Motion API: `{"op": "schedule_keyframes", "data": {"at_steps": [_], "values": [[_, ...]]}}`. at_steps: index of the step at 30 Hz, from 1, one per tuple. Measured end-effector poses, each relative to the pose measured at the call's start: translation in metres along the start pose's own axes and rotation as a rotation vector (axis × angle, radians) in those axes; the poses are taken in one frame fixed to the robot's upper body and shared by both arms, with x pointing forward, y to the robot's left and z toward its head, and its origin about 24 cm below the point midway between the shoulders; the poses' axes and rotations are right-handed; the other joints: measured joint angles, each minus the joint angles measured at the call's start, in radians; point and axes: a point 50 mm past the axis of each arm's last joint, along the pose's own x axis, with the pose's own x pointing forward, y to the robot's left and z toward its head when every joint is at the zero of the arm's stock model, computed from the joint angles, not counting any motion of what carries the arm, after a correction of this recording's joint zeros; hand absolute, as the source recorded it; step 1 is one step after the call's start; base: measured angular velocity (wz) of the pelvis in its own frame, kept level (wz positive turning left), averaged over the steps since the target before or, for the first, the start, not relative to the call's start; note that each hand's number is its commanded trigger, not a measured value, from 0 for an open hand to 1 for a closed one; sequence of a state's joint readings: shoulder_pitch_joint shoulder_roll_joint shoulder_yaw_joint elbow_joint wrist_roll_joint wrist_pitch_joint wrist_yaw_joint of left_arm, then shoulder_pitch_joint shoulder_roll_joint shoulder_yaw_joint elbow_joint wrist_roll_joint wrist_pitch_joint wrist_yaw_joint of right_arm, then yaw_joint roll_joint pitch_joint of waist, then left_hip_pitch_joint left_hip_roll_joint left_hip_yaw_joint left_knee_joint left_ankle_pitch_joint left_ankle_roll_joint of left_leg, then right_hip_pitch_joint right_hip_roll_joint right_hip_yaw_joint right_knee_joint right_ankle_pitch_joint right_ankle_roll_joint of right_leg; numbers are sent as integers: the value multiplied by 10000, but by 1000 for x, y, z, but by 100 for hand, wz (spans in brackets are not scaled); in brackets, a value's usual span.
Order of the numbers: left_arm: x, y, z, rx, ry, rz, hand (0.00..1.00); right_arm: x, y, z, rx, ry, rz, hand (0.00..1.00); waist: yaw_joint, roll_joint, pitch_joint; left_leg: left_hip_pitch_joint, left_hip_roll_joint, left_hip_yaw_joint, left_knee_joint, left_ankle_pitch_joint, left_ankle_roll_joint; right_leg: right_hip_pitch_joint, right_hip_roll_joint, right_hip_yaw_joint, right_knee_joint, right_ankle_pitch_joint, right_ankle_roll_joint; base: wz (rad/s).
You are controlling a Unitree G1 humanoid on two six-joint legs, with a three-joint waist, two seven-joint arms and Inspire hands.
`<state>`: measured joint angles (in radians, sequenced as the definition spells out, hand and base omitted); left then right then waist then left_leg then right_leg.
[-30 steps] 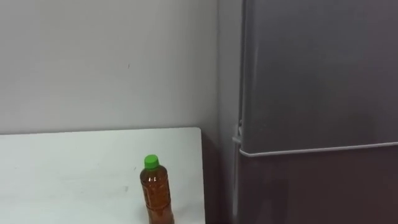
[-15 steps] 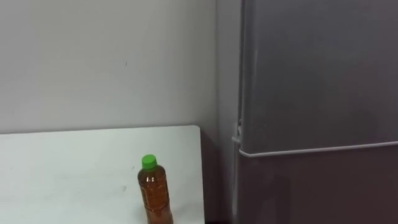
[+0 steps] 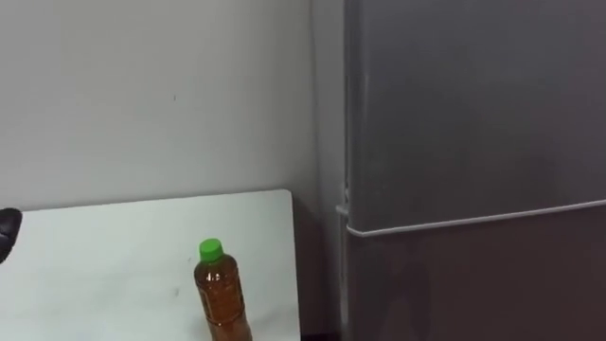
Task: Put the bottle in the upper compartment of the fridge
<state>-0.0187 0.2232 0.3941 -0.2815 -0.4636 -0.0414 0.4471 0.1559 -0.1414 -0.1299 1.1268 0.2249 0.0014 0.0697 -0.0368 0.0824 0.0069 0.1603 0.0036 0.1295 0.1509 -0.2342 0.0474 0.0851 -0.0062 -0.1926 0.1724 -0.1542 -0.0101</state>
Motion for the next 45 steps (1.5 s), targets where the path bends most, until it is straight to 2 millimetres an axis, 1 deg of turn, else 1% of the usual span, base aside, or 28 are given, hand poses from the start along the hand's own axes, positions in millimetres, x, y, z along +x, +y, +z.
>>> {"op": "schedule_keyframes", "data": {"at_steps": [1, 3, 4, 5, 7, 9, 10, 12, 15, 17, 19, 21, 22, 23, 24, 27, 33, 37, 43, 45], "values": [[1, -9, 0, -150, 14, -389, 0, 0, 0, 0, 11, 16, 11, 0, -41, 22, -21, -5, 3, 5, 7, 0, 0, -3, -22, 1, 0, 0, 0, 0], [3, -22, 1, -389, 24, -1121, 0, 0, 3, 0, 14, 7, 127, 0, -148, -8, -8, -7, 7, 3, 3, 0, 0, -4, -20, -12, -14, -1, 0, 0], [3, -32, 1, -500, 90, -1663, 0, 1, 5, 3, 34, -23, 180, 0, -194, -30, -3, -29, 7, 3, 2, 0, 0, -27, -20, -17, -27, -1, 0, 0], [2, -40, 0, -562, 196, -2191, 0, 2, 6, 3, 56, 28, 217, 0, -303, -48, -8, -79, 6, 2, 2, -1, 0, -62, -19, -14, -28, -1, 1, 0], [0, -52, -3, -698, 416, -2902, 0, 2, 8, 3, 87, 81, 255, 0, -484, -65, -17, -127, 4, 12, 2, 0, 0, -142, -20, -2, -12, 0, 1, -2], [-4, -61, -7, -846, 658, -3489, 0, 2, 10, 4, 96, 73, 315, 0, -575, -85, -21, -160, 14, 70, 2, 1, 0, -141, -19, 37, 6, 3, -2, -9], [-8, -66, -9, -843, 822, -3840, 0, 2, 11, 4, 127, 85, 363, 0, -684, -84, -20, -139, 18, 106, 5, 1, 0, -146, -6, 89, 0, 6, -5, -14], [-13, -73, -13, -831, 1064, -4396, 0, 3, 13, 7, 122, 39, 459, 0, -738, -90, -16, -104, 23, 232, 20, 4, -2, -182, 66, 275, 8, 8, -5, -19], [-19, -91, -18, -972, 1430, -5445, 0, 5, 15, 9, 96, 135, 600, 0, -868, -145, 19, -88, 28, 321, 46, 4, -3, -186, 70, 379, -2, 17, -2, -10], [-21, -104, -20, -1071, 1621, -6206, 0, 5, 18, 11, -106, 114, 810, 0, -1033, -182, 49, -97, 34, 341, 50, 4, -3, -174, 59, 409, -9, 22, -1, 0], [-23, -111, -22, -1117, 1801, -6644, 0, 5, 19, 11, -117, 164, 869, 0, -1088, -187, 52, -93, 45, 355, 49, 4, -3, -169, 66, 467, -7, 25, -5, -7], [-26, -116, -25, -1088, 2011, -7089, 0, 6, 21, 14, -92, 220, 930, 0, -1266, -167, 48, -89, 53, 390, 50, 4, -4, -168, 68, 472, -9, 26, -7, -2], [-28, -118, -26, -1101, 2091, -7241, 0, 6, 21, 14, -97, 213, 934, 0, -1284, -164, 47, -89, 58, 410, 51, 5, -4, -174, 70, 483, -5, 27, -9, -5], [-31, -121, -28, -1134, 2244, -7537, 0, 6, 22, 16, -127, 189, 952, 0, -1310, -159, 43, -87, 74, 549, 60, 7, -8, -191, 78, 523, -5, 33, -19, -8], [-33, -122, -28, -1141, 2329, -7668, 0, 6, 22, 16, -131, 187, 959, 0, -1320, -160, 43, -89, 80, 596, 75, 7, -8, -196, 81, 535, -6, 38, -26, -7], [-39, -127, -32, -1214, 2647, -7991, 0, 7, 23, 18, -114, 314, 986, 0, -1434, -174, 39, -86, 91, 619, 139, 6, -9, -281, 82, 537, -13, 48, -41, 0], [-40, -128, -34, -1166, 2815, -8119, 0, 7, 24, 19, -106, 442, 1005, 0, -1461, -170, 27, -96, 93, 604, 138, 6, -9, -325, 78, 535, -13, 74, -41, 0], [-41, -129, -35, -1164, 3018, -8326, 0, 8, 23, 20, -115, 458, 986, 0, -1462, -122, -5, -111, 91, 574, 138, 6, -8, -315, 76, 524, -34, 129, -34, 0], [-43, -130, -36, -1106, 3078, -8462, 0, 8, 19, 20, -117, 495, 904, 0, -1490, 16, -79, -163, 93, 530, 156, 6, -7, -310, 60, 421, -42, 152, -32, 5], [-43, -131, -36, -1110, 3076, -8485, 0, 8, 18, 22, -140, 524, 865, 0, -1493, 66, -75, -158, 93, 515, 155, 6, -7, -281, 60, 384, -41, 153, -33, 7]]}}
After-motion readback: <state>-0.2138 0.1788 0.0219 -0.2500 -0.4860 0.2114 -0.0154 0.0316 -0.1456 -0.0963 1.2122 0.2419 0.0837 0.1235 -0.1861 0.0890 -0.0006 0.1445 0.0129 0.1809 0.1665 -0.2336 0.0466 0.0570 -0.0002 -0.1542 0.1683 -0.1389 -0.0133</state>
